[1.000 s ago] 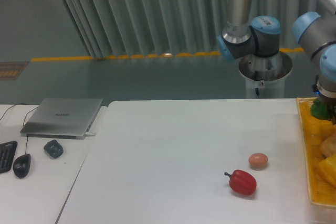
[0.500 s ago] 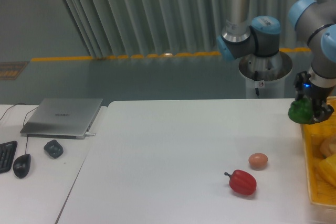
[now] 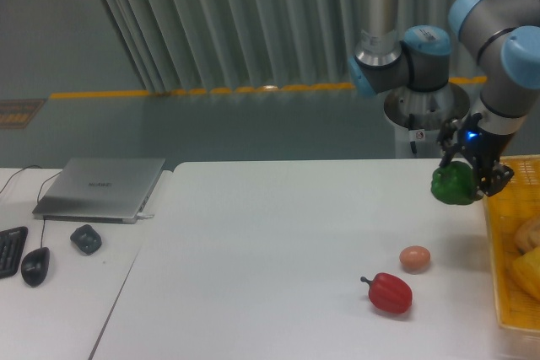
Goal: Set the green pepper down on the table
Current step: 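Lift the green pepper up out of the basket, then carry the green pepper over the table beside the brown ball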
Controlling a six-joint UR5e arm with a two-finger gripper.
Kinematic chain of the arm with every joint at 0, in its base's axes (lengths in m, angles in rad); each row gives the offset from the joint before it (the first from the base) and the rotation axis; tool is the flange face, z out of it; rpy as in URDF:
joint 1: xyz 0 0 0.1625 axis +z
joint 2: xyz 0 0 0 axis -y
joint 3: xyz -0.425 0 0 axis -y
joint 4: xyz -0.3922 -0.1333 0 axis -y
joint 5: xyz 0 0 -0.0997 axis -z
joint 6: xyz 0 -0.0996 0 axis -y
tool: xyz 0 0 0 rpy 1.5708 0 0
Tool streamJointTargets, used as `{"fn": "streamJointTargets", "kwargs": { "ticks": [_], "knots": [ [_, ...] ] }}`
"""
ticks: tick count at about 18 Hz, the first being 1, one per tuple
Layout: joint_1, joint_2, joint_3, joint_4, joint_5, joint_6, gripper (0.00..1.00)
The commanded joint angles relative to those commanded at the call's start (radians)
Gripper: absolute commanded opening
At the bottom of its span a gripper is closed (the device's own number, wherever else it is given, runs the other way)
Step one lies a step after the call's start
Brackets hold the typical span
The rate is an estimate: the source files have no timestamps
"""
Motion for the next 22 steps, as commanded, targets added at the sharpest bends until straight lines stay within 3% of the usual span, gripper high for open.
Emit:
{"fn": "streamJointTargets", "kwargs": {
  "ticks": [11,16,22],
  "knots": [
    [-0.147,-0.012,-0.035,0.19,0.149,-0.302,0.62],
    [-0.201,-0.031,-0.044,0.227,0.247,-0.402,0.62],
    [-0.265,-0.052,-0.054,0.226,0.259,-0.482,0.62]
  ]
}}
